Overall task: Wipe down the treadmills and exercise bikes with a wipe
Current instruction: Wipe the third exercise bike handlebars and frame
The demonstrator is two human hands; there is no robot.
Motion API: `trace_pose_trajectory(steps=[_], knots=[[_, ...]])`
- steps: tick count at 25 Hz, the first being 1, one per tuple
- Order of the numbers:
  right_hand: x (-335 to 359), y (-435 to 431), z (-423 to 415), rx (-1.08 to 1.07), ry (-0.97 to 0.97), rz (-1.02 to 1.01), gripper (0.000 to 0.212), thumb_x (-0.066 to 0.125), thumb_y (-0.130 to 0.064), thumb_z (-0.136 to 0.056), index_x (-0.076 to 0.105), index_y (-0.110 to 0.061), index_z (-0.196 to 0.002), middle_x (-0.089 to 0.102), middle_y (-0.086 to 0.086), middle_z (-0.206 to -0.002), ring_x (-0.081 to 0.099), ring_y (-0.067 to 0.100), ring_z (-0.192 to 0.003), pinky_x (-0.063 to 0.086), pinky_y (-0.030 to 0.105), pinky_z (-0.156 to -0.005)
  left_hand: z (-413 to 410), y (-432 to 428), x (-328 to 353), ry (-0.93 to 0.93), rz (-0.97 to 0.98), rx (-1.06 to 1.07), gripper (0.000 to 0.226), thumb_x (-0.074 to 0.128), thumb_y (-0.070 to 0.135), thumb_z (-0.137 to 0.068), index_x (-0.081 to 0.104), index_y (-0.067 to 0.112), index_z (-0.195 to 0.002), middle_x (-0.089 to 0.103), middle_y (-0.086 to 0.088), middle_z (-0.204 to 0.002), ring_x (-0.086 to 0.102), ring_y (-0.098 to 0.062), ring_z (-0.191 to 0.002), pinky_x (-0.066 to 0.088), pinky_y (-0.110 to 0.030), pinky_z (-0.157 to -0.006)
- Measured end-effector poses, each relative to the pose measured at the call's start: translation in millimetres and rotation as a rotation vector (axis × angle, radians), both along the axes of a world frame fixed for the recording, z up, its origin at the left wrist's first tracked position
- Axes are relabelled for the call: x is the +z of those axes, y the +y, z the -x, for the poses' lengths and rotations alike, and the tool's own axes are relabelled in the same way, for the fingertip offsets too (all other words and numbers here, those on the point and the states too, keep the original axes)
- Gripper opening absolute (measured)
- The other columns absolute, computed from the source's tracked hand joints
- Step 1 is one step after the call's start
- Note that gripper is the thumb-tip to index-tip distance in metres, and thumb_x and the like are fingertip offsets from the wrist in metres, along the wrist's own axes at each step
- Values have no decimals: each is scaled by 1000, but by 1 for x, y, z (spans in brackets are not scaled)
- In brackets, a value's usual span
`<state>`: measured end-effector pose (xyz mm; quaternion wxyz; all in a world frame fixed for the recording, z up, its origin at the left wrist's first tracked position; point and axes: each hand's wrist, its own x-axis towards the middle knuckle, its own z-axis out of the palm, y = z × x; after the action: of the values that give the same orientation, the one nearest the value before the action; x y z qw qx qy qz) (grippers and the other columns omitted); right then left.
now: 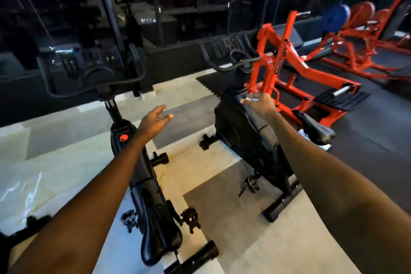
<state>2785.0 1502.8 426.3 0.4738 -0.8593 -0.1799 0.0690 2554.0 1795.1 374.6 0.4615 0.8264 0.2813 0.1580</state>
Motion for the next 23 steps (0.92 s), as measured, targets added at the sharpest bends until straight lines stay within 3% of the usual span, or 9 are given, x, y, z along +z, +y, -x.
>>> trace_pose_trajectory(steps=[7, 11, 13, 17, 23], knots=[[71, -11, -82, -53, -108, -61, 42, 81, -37, -80, 73, -13, -114, 71, 4, -102, 61, 12, -86, 48, 24, -77, -78, 16, 92, -88, -136, -35, 53, 70, 37, -93, 53, 30, -142, 53, -6, -146, 53, -20, -131, 44, -36, -108], [100, -9, -138, -6, -149, -107, 40, 81, -35, -81, 73, -13, -113, 66, -2, -94, 59, 6, -75, 46, 15, -60, -132, 8, 125, -110, -206, -13, 53, 69, 36, -94, 52, 29, -144, 53, -6, -147, 52, -21, -132, 41, -35, -107], [114, -8, -170, 27, -151, -92, 39, 79, -28, -84, 69, -13, -119, 66, 0, -100, 61, 6, -81, 44, 10, -67, -164, 5, 134, -115, -223, 0, 54, 70, 36, -93, 53, 29, -143, 53, -6, -147, 53, -21, -132, 41, -35, -108], [131, -2, -231, 77, -175, -76, 49, 82, -21, -81, 67, -10, -126, 67, 8, -122, 60, 13, -101, 42, 21, -82, -226, -3, 148, -103, -235, 16, 55, 71, 37, -92, 52, 30, -144, 53, -5, -147, 52, -20, -133, 41, -37, -109], [121, 30, -318, 99, -156, -106, 48, 81, -22, -82, 66, -12, -127, 64, 12, -129, 60, 23, -117, 44, 24, -92, -306, 22, 157, -74, -258, 36, 56, 71, 37, -92, 52, 31, -144, 54, -6, -145, 53, -21, -131, 42, -38, -110]])
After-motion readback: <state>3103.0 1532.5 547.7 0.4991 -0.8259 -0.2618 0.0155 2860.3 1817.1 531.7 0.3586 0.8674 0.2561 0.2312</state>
